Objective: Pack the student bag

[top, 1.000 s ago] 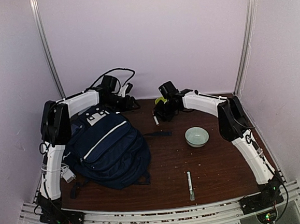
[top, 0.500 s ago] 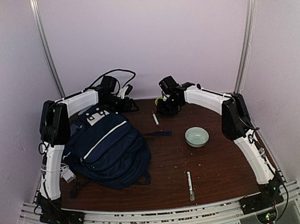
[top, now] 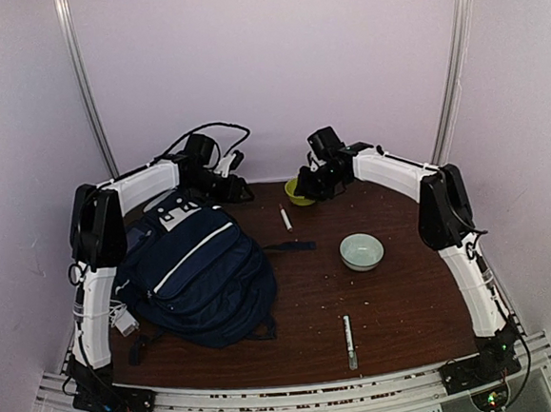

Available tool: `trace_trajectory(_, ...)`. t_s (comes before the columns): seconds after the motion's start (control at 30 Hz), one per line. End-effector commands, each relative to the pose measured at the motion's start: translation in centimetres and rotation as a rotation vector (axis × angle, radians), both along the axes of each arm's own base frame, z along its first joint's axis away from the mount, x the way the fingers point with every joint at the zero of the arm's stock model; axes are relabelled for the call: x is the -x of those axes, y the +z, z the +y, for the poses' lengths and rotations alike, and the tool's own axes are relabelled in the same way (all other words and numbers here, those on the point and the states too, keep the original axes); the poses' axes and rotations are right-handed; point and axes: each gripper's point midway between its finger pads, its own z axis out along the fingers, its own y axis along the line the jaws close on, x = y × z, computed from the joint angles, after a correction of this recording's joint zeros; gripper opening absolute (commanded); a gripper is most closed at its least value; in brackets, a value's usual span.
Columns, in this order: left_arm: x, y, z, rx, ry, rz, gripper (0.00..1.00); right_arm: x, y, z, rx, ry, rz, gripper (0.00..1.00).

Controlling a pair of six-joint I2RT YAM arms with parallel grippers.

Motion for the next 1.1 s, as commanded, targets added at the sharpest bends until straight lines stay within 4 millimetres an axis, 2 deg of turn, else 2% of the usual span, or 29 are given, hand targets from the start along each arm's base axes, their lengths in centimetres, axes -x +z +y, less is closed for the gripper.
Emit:
trace_trajectory(0.0, 0.1, 3.4, 0.0, 0.02, 0.001, -0.075, 0.55, -3.9, 6.6, -4.8, -0.199, -0.197, -0.087, 0.31)
trace_trajectory(0.23, 0.6, 2.8, 0.3, 0.01, 0.002, -0.061, 0.56, -7.8, 3.6, -7.0, -0.342, -0.347, -0.032, 0.31)
trace_trajectory(0.47, 0.8, 2.3, 0.6, -0.011, -0.004, -0.056, 0.56, -9.9, 2.1, -9.8, -0.398, -0.456, -0.038, 0.29)
trace_trajectory(0.53, 0.8, 2.1, 0.5, -0.011, -0.004, -0.053, 0.56, -10.5, 1.5, -10.8, -0.426, -0.501, -0.029, 0.23)
trace_trajectory(0.6, 0.7, 1.9, 0.5, -0.011, -0.006, -0.051, 0.56, -10.9, 0.4, -11.3, -0.493, -0.569, 0.008, 0.09)
trace_trajectory(0.63, 0.7, 1.8, 0.4, -0.01, -0.005, -0.049, 0.56, -10.8, -0.7, -11.4, -0.531, -0.608, 0.037, 0.01)
trace_trajectory(0.67, 0.6, 1.7, 0.3, -0.007, -0.005, -0.047, 0.56, -10.9, -1.7, -11.2, -0.587, -0.639, 0.063, 0.0)
trace_trajectory(0.8, 0.6, 1.6, 0.2, -0.001, -0.008, -0.04, 0.56, -12.1, -3.5, -10.5, -0.776, -0.727, 0.115, 0.0)
trace_trajectory(0.9, 0.7, 1.3, 0.4, -0.022, -0.015, -0.039, 0.57, -13.0, -3.8, -11.0, -0.777, -0.766, 0.107, 0.0)
trace_trajectory(1.07, 0.9, 0.8, 0.6, -0.037, -0.019, -0.035, 0.58, -13.8, -4.3, -9.7, -0.804, -0.754, 0.145, 0.0)
